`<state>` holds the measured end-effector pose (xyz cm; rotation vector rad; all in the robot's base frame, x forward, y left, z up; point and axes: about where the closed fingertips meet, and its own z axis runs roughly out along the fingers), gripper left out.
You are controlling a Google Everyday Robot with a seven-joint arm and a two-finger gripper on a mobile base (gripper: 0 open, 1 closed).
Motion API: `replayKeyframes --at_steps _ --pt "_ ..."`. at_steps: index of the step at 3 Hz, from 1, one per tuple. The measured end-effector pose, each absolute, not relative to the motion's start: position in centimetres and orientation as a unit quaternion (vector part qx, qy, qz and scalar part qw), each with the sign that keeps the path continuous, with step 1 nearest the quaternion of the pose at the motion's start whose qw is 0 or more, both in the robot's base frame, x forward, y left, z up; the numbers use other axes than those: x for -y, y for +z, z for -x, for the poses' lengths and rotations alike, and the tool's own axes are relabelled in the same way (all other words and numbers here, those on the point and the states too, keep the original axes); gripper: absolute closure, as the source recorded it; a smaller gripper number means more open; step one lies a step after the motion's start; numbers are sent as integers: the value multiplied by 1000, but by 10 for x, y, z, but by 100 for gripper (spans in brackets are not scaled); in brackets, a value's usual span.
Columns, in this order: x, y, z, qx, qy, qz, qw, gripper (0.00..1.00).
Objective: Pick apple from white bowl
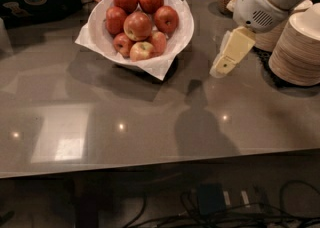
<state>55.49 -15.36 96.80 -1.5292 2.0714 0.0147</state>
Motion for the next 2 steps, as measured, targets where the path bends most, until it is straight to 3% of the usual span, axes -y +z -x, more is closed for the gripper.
replayKeyframes --at_steps 2 --pt "98 972 -612 -764 34 555 326 0"
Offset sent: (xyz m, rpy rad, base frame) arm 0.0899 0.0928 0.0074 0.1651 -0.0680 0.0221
